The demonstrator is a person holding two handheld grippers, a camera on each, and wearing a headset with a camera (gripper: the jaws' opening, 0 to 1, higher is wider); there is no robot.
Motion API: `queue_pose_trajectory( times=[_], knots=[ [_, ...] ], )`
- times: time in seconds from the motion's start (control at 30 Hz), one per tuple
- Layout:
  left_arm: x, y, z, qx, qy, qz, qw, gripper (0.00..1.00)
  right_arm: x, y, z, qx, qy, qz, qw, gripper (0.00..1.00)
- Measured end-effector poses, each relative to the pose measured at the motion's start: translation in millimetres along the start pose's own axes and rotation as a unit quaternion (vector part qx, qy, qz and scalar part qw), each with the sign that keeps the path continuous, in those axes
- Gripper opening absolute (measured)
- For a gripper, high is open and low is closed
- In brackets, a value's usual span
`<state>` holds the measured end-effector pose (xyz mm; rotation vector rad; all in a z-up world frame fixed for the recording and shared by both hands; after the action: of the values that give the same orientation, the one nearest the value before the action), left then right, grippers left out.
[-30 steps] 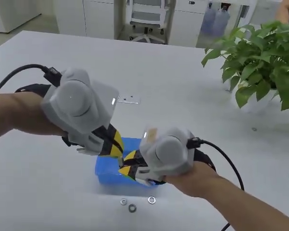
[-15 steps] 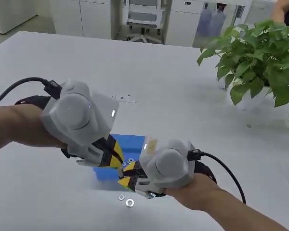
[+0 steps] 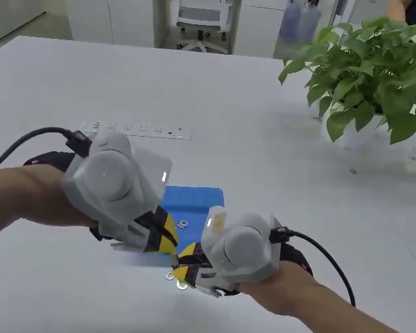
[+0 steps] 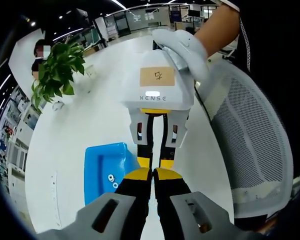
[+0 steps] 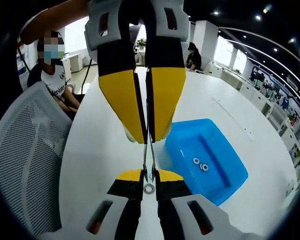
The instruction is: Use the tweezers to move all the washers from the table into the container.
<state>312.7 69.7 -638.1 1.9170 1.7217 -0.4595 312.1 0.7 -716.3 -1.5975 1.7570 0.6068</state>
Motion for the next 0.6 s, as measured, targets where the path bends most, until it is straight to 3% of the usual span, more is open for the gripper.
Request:
queue_pose_trajectory(
  times=[0.6],
  knots=[
    [5.4,-4.0,22.7,0.021,0.001,-0.006,0.9998,0.06,21.7,6.1,7.7,-0.009,0.006,0.026,0.9996,0.11]
  ],
)
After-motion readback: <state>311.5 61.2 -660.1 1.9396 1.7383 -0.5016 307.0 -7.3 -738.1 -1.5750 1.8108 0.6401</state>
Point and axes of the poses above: the centre of the closed fingertips' face, and the gripper's own axes: z roughly forward along the fingers, y roughly to its left, x roughly out of its underside, the point moved 7 cm from there along -z, roughly backward along the fingers
